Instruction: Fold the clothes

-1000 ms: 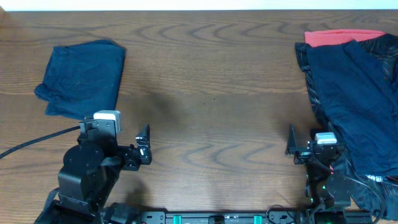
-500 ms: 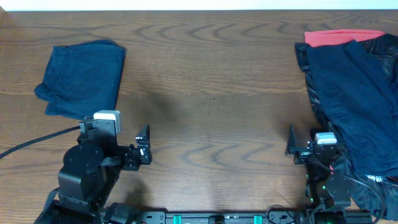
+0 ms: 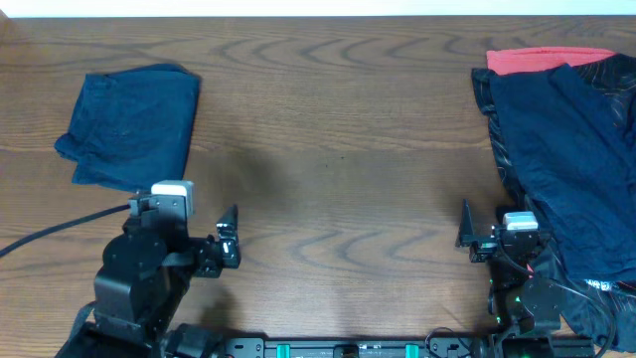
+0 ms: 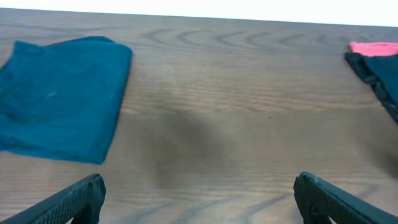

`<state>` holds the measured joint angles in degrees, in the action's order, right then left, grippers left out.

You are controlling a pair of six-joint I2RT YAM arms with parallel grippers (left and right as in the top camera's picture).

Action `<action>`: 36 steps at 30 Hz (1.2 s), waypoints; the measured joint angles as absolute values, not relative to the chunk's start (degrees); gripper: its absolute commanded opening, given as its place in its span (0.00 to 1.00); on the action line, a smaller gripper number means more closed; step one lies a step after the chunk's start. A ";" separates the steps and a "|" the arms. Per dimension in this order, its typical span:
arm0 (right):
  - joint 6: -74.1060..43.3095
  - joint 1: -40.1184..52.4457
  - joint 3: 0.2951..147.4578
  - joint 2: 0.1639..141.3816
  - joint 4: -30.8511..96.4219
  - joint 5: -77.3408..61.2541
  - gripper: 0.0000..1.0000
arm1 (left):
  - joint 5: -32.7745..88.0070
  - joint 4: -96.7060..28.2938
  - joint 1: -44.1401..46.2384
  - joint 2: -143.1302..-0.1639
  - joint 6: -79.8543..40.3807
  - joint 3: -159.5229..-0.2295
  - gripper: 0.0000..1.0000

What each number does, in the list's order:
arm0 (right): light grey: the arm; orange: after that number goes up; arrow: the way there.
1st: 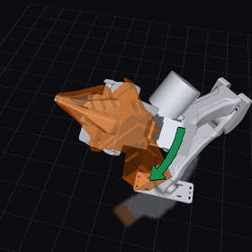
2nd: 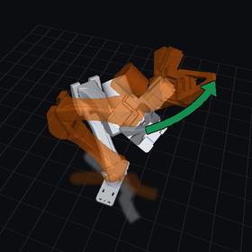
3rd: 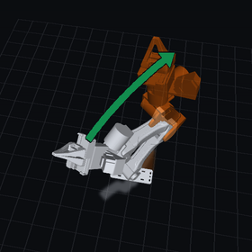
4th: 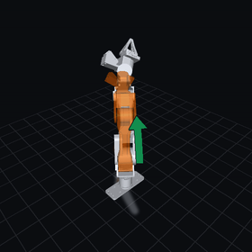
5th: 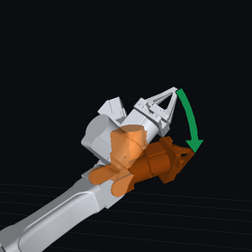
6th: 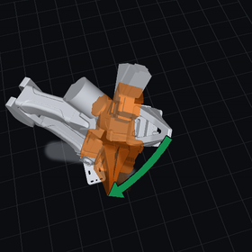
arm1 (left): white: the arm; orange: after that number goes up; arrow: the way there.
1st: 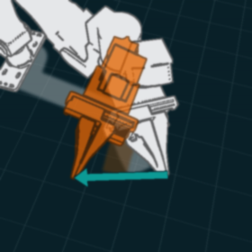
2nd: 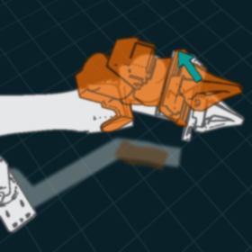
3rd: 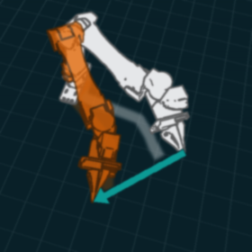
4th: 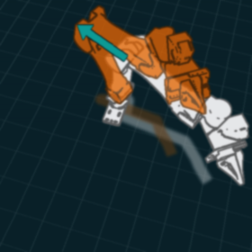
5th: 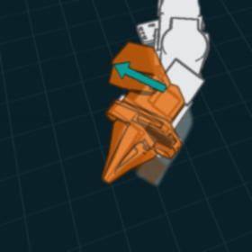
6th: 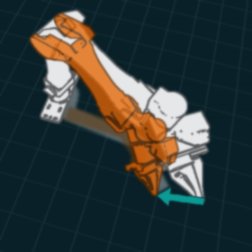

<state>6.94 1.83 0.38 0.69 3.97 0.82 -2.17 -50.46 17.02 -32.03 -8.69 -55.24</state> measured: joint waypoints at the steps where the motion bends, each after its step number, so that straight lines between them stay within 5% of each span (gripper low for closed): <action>1: 6.94 1.83 0.38 0.69 3.97 0.82 0.99 | -2.24 -50.52 16.36 -31.40 -8.56 -55.02 0.98; 11: 6.96 1.83 0.38 0.69 3.97 0.82 0.99 | -3.03 -43.83 3.90 -15.55 -8.51 -38.22 0.98; 28: 6.96 1.83 0.38 0.69 3.99 0.82 0.99 | -3.03 7.20 -2.04 -2.11 -7.84 -2.07 0.98; 36: 6.96 1.83 0.38 0.69 3.95 0.82 0.99 | -3.01 0.62 -2.26 -0.73 -5.91 -0.36 0.98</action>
